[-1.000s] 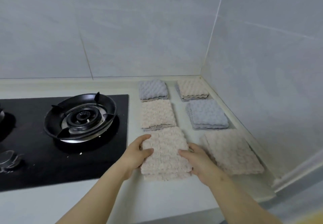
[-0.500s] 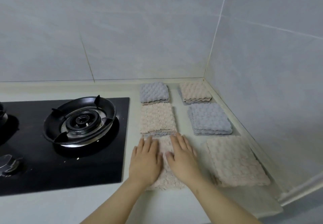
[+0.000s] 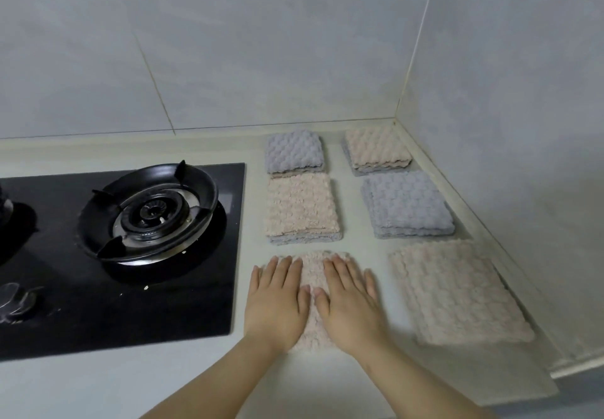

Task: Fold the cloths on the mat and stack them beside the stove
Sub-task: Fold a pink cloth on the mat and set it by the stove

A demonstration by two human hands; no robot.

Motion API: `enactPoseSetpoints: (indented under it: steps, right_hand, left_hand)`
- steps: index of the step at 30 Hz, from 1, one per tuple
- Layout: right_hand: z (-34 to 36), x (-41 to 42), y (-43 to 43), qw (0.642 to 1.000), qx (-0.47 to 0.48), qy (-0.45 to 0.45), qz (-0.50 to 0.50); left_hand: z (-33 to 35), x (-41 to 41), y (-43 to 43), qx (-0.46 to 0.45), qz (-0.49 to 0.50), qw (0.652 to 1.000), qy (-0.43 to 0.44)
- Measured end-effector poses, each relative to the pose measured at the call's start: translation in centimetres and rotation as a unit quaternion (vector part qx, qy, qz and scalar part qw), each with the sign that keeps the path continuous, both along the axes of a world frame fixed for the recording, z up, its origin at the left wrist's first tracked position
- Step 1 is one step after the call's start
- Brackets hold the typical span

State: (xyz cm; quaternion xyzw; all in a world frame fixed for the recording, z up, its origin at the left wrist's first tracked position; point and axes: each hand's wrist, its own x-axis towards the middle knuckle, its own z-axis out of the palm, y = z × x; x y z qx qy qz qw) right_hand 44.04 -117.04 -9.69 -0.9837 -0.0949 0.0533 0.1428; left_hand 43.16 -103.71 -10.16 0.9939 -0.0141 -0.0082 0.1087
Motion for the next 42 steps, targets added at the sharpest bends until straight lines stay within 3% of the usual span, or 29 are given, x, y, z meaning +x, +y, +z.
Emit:
enactPoseSetpoints:
  steps: [11, 16, 18, 23, 27, 42]
  right_hand:
    - [0.7, 0.6, -0.2, 1.000, 0.009, 0.021, 0.003]
    - [3.4, 2.5, -0.6, 0.997, 0.058, -0.019, -0.037]
    - [4.4, 3.3, -0.6, 0.995, 0.073, -0.035, -0.055]
    - [6.5, 6.3, -0.6, 0.991, 0.099, -0.030, -0.085]
    - [8.2, 8.3, -0.8, 0.985, 0.134, -0.024, -0.105]
    - [10.6, 14.1, -4.6, 0.977, 0.172, -0.026, -0.124]
  left_hand:
    - [1.4, 0.8, 0.4, -0.013, -0.006, 0.999, 0.035]
    - [3.8, 3.6, 1.4, -0.058, -0.004, 0.994, -0.095]
    - [4.9, 5.3, 1.5, -0.089, -0.012, 0.990, -0.110]
    - [7.3, 9.6, 2.6, -0.175, -0.053, 0.982, -0.058]
    - [8.7, 12.0, 3.4, -0.190, -0.076, 0.978, -0.030]
    - [10.5, 17.3, 1.4, -0.278, -0.007, 0.960, -0.012]
